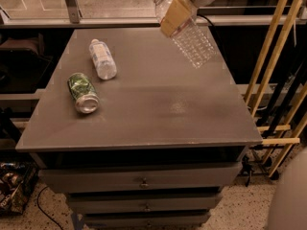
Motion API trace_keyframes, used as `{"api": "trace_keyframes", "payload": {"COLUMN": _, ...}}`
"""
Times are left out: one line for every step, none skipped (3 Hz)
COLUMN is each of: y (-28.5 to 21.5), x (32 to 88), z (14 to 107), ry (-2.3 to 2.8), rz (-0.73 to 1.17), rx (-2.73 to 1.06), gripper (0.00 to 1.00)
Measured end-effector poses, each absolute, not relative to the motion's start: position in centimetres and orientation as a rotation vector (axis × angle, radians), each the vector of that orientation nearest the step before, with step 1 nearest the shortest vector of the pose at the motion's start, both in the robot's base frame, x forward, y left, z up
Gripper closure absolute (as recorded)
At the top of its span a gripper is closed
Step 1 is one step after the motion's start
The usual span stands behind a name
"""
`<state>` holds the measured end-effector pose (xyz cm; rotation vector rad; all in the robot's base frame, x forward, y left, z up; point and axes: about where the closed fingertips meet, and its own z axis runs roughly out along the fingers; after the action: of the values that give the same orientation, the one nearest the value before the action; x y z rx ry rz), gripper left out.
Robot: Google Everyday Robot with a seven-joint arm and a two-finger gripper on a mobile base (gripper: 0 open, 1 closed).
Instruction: Place water bottle upright
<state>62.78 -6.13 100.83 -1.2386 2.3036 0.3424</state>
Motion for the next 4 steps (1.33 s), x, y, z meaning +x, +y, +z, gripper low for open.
{"api": "trace_keyframes", "payload": {"y": -5.5, "x": 62.9, "z": 100.2, "ry": 2.244, "rz": 0.386, "rx": -1.25, "gripper": 1.0}}
{"api": "trace_keyframes", "payload": {"y": -3.8, "x": 62.6, "z": 100.6, "ry": 2.082, "rz": 0.457, "rx": -1.283, "gripper": 1.0}}
{"api": "trace_keyframes", "payload": {"y": -1.8, "x": 62.1, "z": 101.5, "ry": 1.896, "rz": 0.548, "rx": -1.306, "gripper": 1.0}}
{"api": "trace_keyframes", "payload": {"y": 0.1, "x": 61.2, "z": 102.7, "ry": 1.695, "rz": 0.613, "rx": -1.33, "gripper": 1.0}}
